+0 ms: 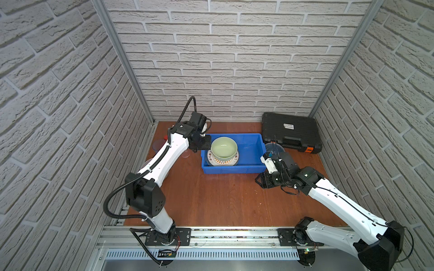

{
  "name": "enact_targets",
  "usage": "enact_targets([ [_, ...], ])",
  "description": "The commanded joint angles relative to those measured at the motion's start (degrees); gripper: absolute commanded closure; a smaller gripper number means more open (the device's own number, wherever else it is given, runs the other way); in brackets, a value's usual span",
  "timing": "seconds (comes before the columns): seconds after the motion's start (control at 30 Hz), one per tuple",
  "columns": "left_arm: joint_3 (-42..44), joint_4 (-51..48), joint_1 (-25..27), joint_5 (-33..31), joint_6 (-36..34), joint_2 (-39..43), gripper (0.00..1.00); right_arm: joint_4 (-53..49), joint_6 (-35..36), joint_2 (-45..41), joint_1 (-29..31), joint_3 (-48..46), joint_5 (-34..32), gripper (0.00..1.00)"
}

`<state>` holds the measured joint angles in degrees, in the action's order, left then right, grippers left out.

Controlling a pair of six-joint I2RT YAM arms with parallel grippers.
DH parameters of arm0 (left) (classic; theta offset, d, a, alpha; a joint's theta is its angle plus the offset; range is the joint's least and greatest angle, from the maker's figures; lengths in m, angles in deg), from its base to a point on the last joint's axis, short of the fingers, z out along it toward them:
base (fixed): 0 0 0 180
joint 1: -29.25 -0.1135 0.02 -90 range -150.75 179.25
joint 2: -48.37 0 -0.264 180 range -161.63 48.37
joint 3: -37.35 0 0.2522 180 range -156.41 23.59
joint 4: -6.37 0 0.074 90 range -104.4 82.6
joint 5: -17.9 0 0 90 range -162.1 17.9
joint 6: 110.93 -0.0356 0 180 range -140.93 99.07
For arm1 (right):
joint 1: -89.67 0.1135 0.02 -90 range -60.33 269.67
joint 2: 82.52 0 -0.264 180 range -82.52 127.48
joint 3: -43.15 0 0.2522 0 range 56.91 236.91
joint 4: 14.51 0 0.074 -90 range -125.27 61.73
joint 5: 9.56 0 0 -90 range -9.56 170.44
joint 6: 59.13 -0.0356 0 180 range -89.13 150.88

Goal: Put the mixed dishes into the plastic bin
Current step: 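Move the left gripper to the lavender bowl rim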

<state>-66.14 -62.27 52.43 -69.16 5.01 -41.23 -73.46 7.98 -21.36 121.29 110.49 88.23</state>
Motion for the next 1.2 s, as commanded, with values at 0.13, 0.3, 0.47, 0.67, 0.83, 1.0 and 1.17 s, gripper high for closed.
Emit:
enact_targets([
  [0.13, 12.1, -3.5, -10.3, -3.1, 4.2, 18.6, 0.34, 2.8, 2.8, 1.6, 0.3, 2.7, 1.5, 0.39],
  [0.3, 18.3, -5.3, -24.1, -0.4, 2.5, 28.4, 0.24, 3.5, 3.5, 3.3, 0.4, 3.4, 2.4, 0.38],
  [0.47, 20.8, -8.6, -32.5, -3.1, 0.5, 28.7, 0.22, 3.9, 3.8, 5.0, 0.4, 3.9, 4.2, 0.38],
  [0.67, 24.8, -6.2, -43.4, -2.0, 0.5, 29.8, 0.22, 1.6, 4.9, 5.6, 0.4, 5.9, 3.7, 0.37],
  [0.83, 28.4, -2.5, -53.8, 3.1, 1.0, 28.8, 0.24, -0.2, 5.5, 5.2, 0.4, 7.2, 3.3, 0.37],
  [1.0, 32.6, 2.5, -60.5, 8.2, 1.2, 26.1, 0.27, 0.1, 5.0, 4.9, 0.4, 7.1, 3.1, 0.37],
  [1.17, 35.2, 6.7, -60.7, 5.7, 0.8, 21.9, 0.32, 0.5, 3.5, 4.3, 0.4, 7.0, 3.1, 0.37],
])
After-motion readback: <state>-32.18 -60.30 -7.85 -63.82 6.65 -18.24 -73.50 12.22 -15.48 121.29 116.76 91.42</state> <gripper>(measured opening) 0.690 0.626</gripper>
